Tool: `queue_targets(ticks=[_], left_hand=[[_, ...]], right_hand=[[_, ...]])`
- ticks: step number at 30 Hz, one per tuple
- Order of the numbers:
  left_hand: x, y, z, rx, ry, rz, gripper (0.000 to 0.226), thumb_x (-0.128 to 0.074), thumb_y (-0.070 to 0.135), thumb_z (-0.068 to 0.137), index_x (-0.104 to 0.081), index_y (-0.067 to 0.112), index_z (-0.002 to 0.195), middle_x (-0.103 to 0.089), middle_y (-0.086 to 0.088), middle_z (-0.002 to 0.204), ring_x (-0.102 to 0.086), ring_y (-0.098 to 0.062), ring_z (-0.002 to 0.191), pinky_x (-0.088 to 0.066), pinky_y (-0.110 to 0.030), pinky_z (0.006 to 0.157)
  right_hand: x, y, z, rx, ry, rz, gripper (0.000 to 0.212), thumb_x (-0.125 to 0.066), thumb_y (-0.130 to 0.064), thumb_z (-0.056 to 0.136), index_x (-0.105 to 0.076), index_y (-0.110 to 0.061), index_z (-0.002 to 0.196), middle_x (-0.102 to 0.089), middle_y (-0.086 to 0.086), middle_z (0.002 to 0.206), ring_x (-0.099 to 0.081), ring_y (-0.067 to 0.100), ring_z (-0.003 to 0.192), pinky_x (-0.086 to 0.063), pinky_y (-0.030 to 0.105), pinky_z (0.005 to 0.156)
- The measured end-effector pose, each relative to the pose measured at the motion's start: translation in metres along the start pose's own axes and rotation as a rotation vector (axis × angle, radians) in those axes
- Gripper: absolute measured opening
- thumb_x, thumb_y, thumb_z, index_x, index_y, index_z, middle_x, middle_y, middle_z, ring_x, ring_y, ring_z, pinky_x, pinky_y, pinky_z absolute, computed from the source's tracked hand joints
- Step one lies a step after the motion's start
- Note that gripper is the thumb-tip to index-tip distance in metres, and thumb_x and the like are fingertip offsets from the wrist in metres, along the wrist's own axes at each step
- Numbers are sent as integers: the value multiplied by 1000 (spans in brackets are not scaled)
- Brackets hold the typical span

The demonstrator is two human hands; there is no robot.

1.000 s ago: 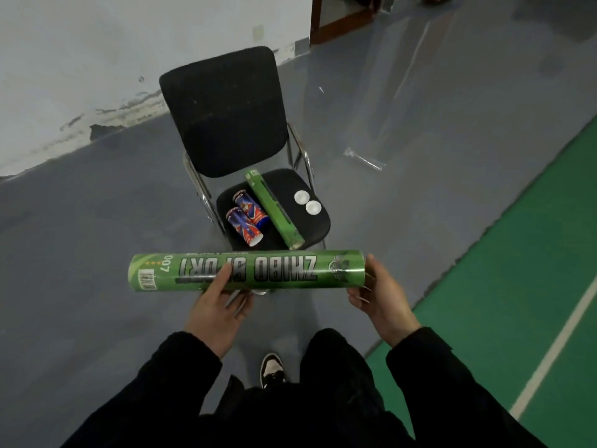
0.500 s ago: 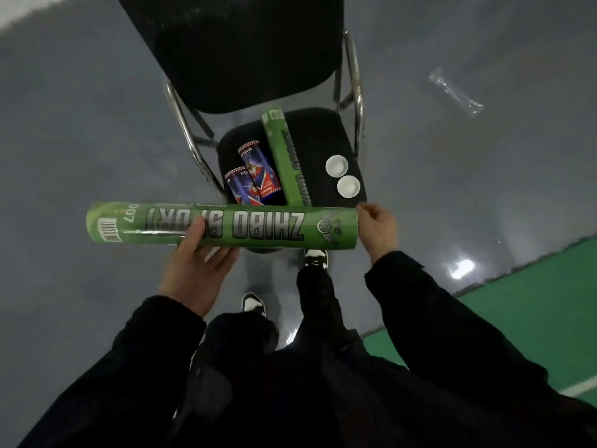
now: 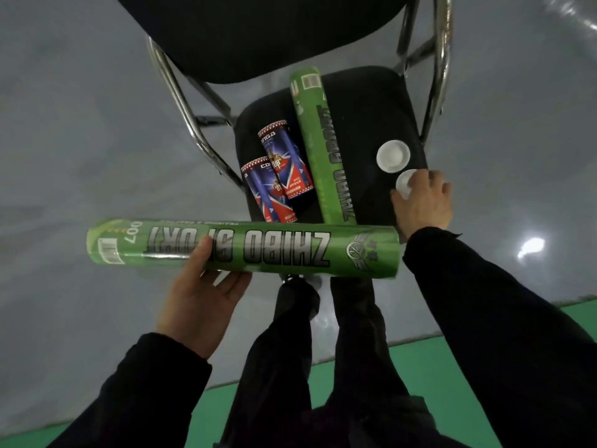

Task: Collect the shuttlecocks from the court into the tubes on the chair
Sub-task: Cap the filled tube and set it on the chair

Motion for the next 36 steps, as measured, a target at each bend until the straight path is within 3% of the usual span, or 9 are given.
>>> queue_targets(ticks=[3, 6, 9, 13, 17, 26, 29, 33, 36], left_hand=[[12, 9, -2, 13, 46, -23, 12, -63, 36, 95, -68, 25, 93, -71, 2, 94, -76, -17, 93, -51, -40, 100], [12, 19, -13, 40, 48, -73, 24, -63, 38, 96, -74, 27, 77, -69, 3, 90, -75, -15, 88, -50, -39, 101], [1, 38, -43, 47, -1, -112, 24, -62, 39, 96, -71, 26, 79, -72, 2, 91, -71, -16, 92, -49, -37, 103], [-23, 68, -85, 26, -88, -142, 18, -62, 42, 96, -66, 25, 93, -75, 3, 93, -71, -14, 95, -50, -36, 99], [-39, 105, -121, -51, -146, -155, 20, -59, 41, 98, -68, 23, 96, -78, 1, 101, -73, -14, 100, -49, -39, 100], [-61, 145, -150, -164, -198, -151, 48, -61, 46, 97, -60, 19, 137, -78, 0, 107, -70, -14, 111, -52, -34, 94], [-62, 145, -150, -158, -187, -161, 55, -64, 47, 95, -58, 17, 141, -77, -2, 111, -72, -14, 110, -57, -33, 89], [-74, 128, -154, -106, -213, -124, 46, -65, 46, 95, -63, 16, 129, -78, -5, 103, -76, -16, 99, -62, -29, 72], [-79, 127, -155, -116, -222, -142, 51, -66, 45, 94, -60, 15, 136, -77, -6, 105, -77, -15, 93, -63, -30, 74]], right_hand=[[20, -3, -34, -203, -111, 713, 49, -76, -44, 80, -51, -21, 116, -62, 9, 120, -63, 24, 106, -55, 46, 93], [96, -48, -97, -92, -280, 1293, 58, -77, -23, 87, -48, -32, 137, -67, 13, 123, -68, 21, 109, -58, 37, 91], [172, -83, -163, 127, -391, 1236, 73, -79, -18, 85, -45, -32, 149, -66, 8, 128, -66, 22, 117, -57, 39, 97], [230, -108, -192, 256, -385, 1175, 65, -82, -29, 78, -59, -35, 139, -69, 1, 129, -65, 21, 122, -53, 48, 104], [287, -125, -200, 390, -319, 1033, 63, -80, -40, 78, -59, -40, 137, -68, -8, 127, -65, 13, 118, -55, 39, 102], [351, -153, -209, 611, -140, 895, 63, -69, -56, 80, -51, -43, 139, -61, -27, 126, -61, 2, 113, -50, 18, 94], [354, -156, -209, 599, -127, 973, 64, -69, -52, 81, -55, -30, 140, -62, -15, 126, -62, 4, 110, -53, 19, 89], [354, -169, -219, 589, -111, 1066, 34, -55, -51, 91, -48, -37, 122, -56, -1, 129, -63, 11, 111, -60, 36, 84], [360, -174, -225, 636, -48, 1023, 39, -44, -49, 97, -44, -45, 135, -48, 1, 139, -57, 5, 119, -58, 27, 87]])
Point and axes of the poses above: each hand's wrist, its own z-axis towards the middle knuckle, its own x-axis out of the back of the hand, y = z × x, the point moved 9 cm from there along z, towards the middle knuckle
